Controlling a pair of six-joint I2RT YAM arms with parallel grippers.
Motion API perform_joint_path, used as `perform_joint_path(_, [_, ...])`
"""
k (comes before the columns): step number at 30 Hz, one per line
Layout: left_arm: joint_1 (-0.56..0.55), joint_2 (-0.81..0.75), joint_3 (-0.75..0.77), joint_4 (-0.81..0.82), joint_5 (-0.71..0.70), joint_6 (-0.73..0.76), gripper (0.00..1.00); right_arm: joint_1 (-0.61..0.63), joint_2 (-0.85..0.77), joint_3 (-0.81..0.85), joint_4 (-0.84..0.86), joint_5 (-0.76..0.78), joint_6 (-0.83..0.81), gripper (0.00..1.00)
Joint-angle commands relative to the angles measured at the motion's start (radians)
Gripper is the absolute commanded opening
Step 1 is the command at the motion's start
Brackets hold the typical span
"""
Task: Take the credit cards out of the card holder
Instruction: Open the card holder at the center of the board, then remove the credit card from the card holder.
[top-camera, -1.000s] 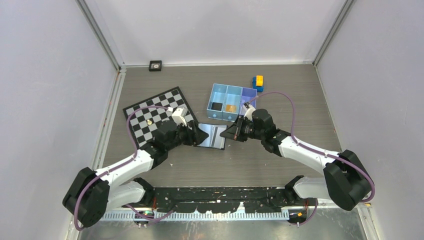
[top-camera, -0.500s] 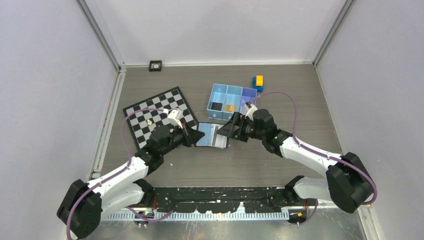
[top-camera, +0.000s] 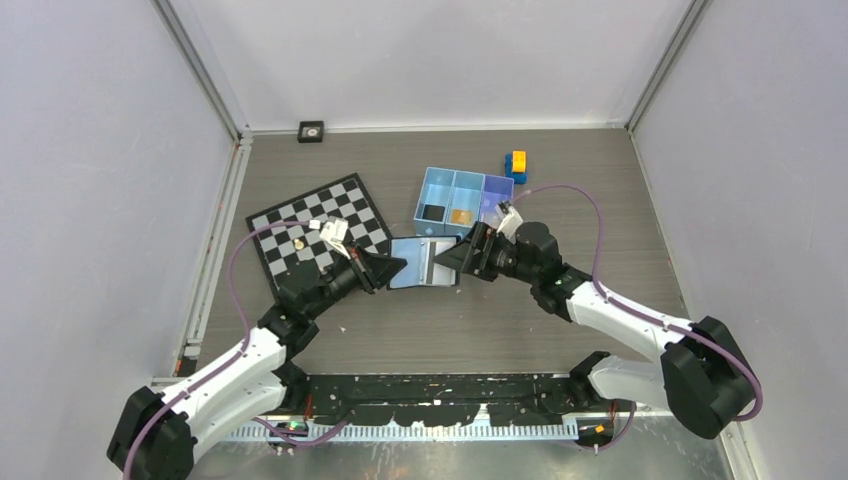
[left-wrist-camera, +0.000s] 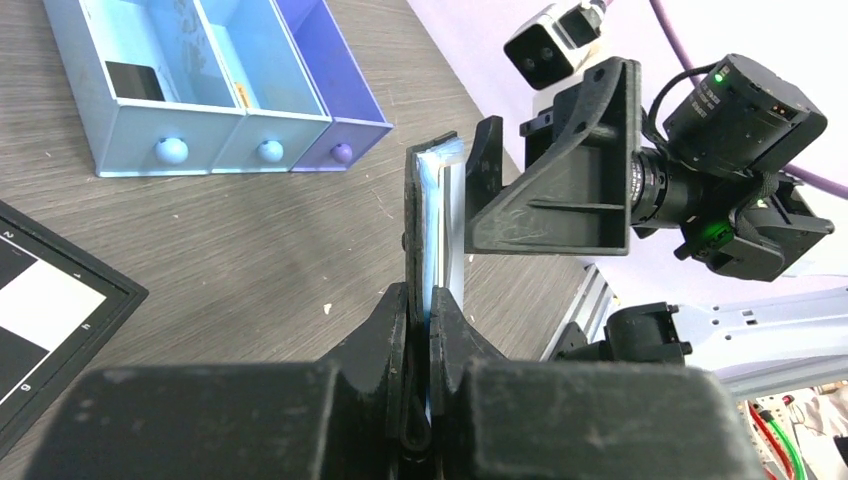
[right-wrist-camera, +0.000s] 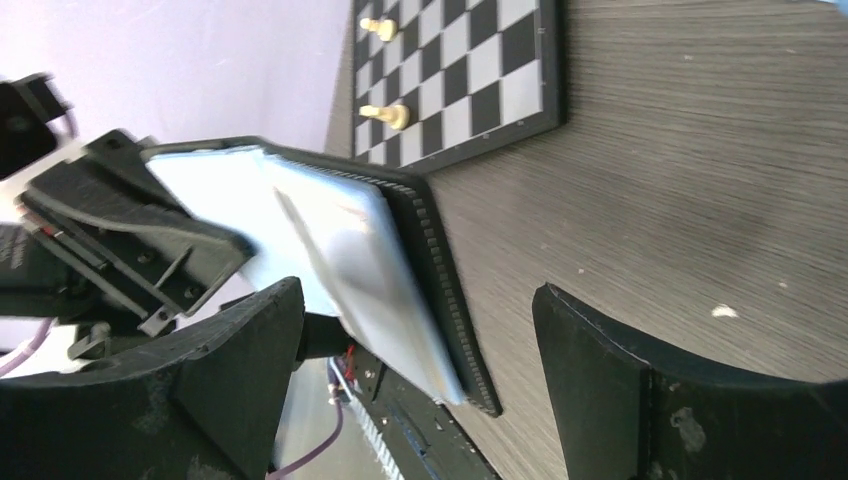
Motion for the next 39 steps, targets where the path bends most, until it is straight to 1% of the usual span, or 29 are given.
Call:
perform_joint_path(1, [0.010,-0.007,-0.004,0.124,0.044,-0.032,0.00,-0.001,-0.047,-0.046,0.226,-0.094,0.050,0.89])
perform_joint_path(3, [0.010,0.002,-0.007,0.141,0.054,-0.037,0.00,-0.002,-0.030,-0.057,0.296,-0.134,0.074,0.89])
perform_joint_path(4, [0.013,0.006,-0.007,0.148,0.060,-0.039,0.00,-0.001,-0.018,-0.058,0.321,-0.152,0.084,0.86])
perform_joint_path(6, [0.014,0.011,-0.004,0.151,0.066,-0.043,0.00,-0.001,0.007,-0.056,0.356,-0.173,0.099,0.77])
perform_joint_path(9, [0.014,0.017,0.000,0.151,0.073,-0.043,0.00,-0.002,0.030,-0.052,0.385,-0.195,0.109,0.58])
perform_joint_path(12, [0.015,0.018,0.002,0.125,0.058,-0.037,0.00,-0.001,0.030,-0.051,0.384,-0.195,0.108,0.34])
perform_joint_path(14, [0.016,0.015,0.008,0.076,0.022,-0.027,0.00,-0.002,0.020,-0.047,0.359,-0.184,0.100,0.24])
perform_joint_path(15, [0.015,0.012,0.016,0.024,-0.013,-0.020,0.00,-0.002,0.017,-0.045,0.346,-0.177,0.095,0.19])
perform_joint_path(17, [0.016,0.011,0.039,-0.083,-0.099,-0.001,0.00,-0.001,0.011,-0.041,0.326,-0.165,0.090,0.12])
perform_joint_path(18, [0.015,0.012,0.048,-0.122,-0.119,0.006,0.00,-0.002,0.009,-0.040,0.317,-0.159,0.089,0.09])
perform_joint_path(20, [0.016,0.020,0.061,-0.176,-0.174,0.013,0.01,-0.003,0.011,-0.035,0.298,-0.152,0.083,0.05])
perform_joint_path(21, [0.017,0.024,0.068,-0.200,-0.196,0.014,0.04,-0.003,0.012,-0.033,0.293,-0.149,0.081,0.04])
perform_joint_path(22, [0.017,0.028,0.073,-0.221,-0.211,0.020,0.09,-0.002,0.012,-0.030,0.278,-0.141,0.077,0.01])
perform_joint_path(23, [0.016,0.031,0.085,-0.247,-0.236,0.026,0.22,-0.003,0.013,-0.024,0.250,-0.130,0.073,0.01])
perform_joint_path(24, [0.016,0.030,0.101,-0.295,-0.294,0.018,0.30,-0.003,0.014,-0.020,0.229,-0.119,0.064,0.00])
perform_joint_path(25, [0.017,0.030,0.113,-0.366,-0.355,-0.002,0.37,-0.004,0.014,-0.014,0.204,-0.108,0.054,0.00])
perform_joint_path(26, [0.016,0.031,0.124,-0.408,-0.413,-0.017,0.41,-0.004,0.014,-0.009,0.181,-0.094,0.047,0.01])
perform_joint_path(27, [0.016,0.030,0.133,-0.446,-0.460,-0.034,0.43,-0.004,0.016,-0.005,0.155,-0.080,0.040,0.01])
perform_joint_path(29, [0.016,0.023,0.150,-0.507,-0.524,-0.052,0.44,-0.008,0.020,0.011,0.094,-0.044,0.024,0.01])
perform_joint_path(32, [0.017,-0.017,0.156,-0.537,-0.541,-0.038,0.44,-0.013,0.031,0.029,0.027,-0.005,0.007,0.00])
perform_joint_path(34, [0.016,-0.070,0.133,-0.508,-0.501,-0.012,0.44,-0.013,0.040,0.036,0.012,0.001,0.005,0.00])
perform_joint_path(35, [0.016,-0.092,0.109,-0.448,-0.436,0.018,0.44,-0.014,0.045,0.040,0.007,0.001,0.004,0.00])
perform_joint_path(37, [0.015,-0.122,0.047,-0.271,-0.247,0.068,0.44,-0.015,0.057,0.046,0.004,-0.009,0.004,0.01])
perform_joint_path(39, [0.014,-0.111,0.003,-0.080,-0.063,0.076,0.44,-0.014,0.071,0.048,0.017,-0.027,0.007,0.00])
